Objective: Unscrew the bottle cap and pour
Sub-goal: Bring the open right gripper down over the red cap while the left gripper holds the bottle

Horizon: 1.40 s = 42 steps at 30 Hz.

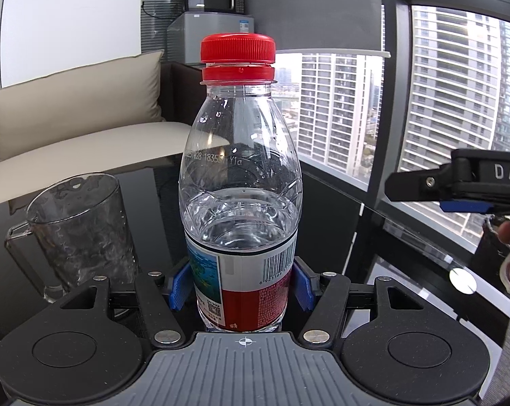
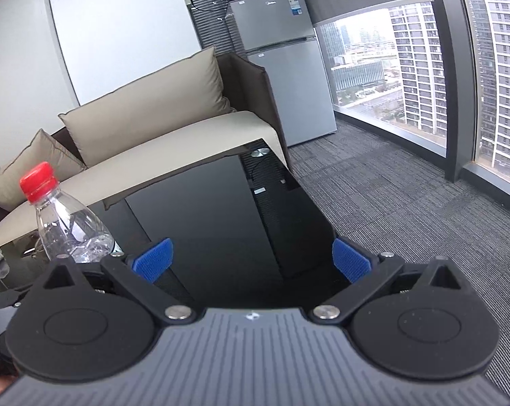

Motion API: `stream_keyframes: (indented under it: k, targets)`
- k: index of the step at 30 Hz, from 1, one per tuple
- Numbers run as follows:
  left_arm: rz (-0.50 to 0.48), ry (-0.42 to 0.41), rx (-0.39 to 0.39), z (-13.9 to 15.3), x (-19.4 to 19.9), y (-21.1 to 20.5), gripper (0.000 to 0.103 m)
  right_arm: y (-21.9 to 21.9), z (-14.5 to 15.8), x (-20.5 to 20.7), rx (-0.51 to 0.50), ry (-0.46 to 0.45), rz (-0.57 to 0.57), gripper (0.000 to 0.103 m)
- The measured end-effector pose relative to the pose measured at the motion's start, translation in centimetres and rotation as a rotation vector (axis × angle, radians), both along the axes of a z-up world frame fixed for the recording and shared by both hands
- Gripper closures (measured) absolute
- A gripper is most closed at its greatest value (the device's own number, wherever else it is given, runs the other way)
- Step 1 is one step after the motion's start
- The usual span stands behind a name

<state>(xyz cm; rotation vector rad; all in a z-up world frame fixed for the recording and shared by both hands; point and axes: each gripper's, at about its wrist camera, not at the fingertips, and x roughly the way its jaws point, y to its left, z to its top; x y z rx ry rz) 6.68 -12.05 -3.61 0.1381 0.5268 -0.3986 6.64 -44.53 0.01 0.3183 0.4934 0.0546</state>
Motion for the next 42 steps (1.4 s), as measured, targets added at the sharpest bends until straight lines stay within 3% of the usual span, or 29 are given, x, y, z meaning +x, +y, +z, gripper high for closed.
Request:
stream_keyframes:
  k: [16, 42]
  targets:
    - [-0.029, -0.008, -0.002, 0.0, -1.2, 0.4, 0.047, 2.3, 1.8, -2.3, -0.045, -0.060, 0.010, 0.000]
    - [-0.058, -0.007, 0.001, 0.4, -1.3, 0.8, 0.047, 6.4, 7.7, -4.5, 0.027, -0.164, 0.257, 0.000]
